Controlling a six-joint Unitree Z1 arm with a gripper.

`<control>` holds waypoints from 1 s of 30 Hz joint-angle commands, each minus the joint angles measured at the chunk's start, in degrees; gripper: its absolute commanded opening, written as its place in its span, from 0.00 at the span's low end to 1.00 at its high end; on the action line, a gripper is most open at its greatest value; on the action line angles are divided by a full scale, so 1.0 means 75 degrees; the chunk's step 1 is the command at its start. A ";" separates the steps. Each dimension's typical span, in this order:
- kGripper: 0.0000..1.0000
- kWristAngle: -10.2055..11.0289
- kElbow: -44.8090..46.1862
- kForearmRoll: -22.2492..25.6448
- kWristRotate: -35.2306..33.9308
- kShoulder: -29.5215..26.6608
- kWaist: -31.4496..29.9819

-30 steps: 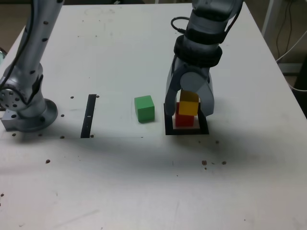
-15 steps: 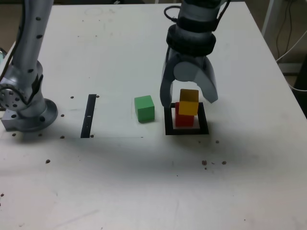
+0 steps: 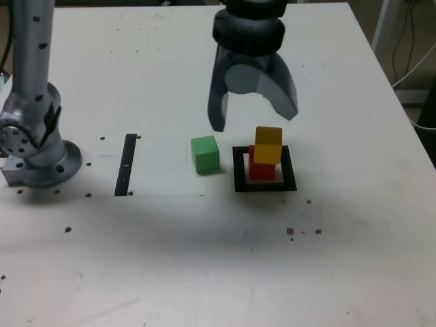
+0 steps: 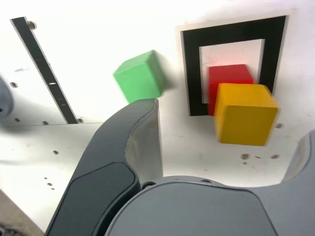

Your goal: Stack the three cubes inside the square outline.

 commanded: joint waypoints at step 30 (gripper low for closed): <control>0.99 -0.0189 0.2915 -0.1424 -0.0315 -0.1161 0.0541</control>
